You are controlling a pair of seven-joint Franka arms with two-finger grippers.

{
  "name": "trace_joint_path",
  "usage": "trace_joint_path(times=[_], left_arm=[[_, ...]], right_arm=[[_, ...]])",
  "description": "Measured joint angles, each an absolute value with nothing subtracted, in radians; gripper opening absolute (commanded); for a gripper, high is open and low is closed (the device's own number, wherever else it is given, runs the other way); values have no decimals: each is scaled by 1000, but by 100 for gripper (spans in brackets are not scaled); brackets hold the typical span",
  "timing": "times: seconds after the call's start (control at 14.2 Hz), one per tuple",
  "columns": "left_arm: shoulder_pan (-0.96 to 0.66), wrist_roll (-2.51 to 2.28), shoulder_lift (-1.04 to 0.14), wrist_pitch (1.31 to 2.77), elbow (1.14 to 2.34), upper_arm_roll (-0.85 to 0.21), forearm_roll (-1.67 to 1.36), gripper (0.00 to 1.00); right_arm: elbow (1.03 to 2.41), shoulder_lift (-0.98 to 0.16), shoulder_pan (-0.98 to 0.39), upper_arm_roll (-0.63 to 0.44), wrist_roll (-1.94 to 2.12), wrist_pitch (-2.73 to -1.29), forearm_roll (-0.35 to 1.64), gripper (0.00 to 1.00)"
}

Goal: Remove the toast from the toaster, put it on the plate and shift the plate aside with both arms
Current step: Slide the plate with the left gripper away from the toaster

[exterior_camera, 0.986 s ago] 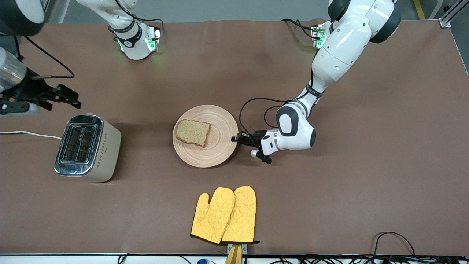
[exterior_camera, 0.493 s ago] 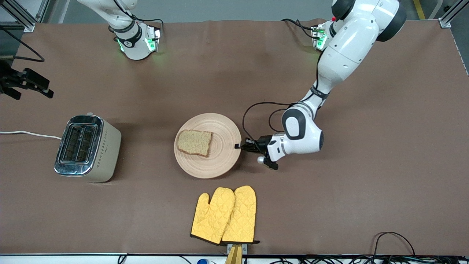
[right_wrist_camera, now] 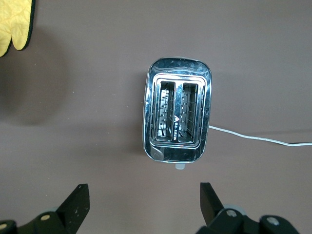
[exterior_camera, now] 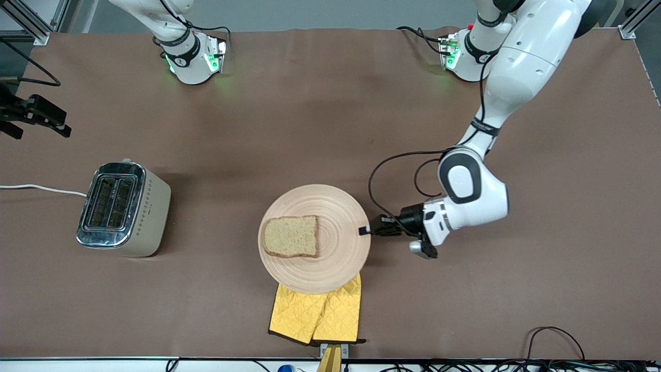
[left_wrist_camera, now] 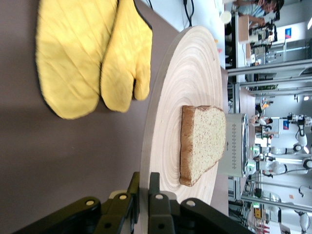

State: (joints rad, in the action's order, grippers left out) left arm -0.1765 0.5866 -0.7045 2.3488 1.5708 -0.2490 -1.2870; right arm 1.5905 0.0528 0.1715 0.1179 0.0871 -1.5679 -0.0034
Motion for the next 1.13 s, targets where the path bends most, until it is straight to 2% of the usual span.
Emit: trace_joint_path(times=[0.92,1.13], left_arm=[[300,600,-678,1919,1550,-244,-979,0],[388,674,-680,1866,1548,-243,-946,0]], right_arm=[[1590,53,171,119,87,-1542,-4,100],[1590,53,171,119,87,-1542,-4,100]])
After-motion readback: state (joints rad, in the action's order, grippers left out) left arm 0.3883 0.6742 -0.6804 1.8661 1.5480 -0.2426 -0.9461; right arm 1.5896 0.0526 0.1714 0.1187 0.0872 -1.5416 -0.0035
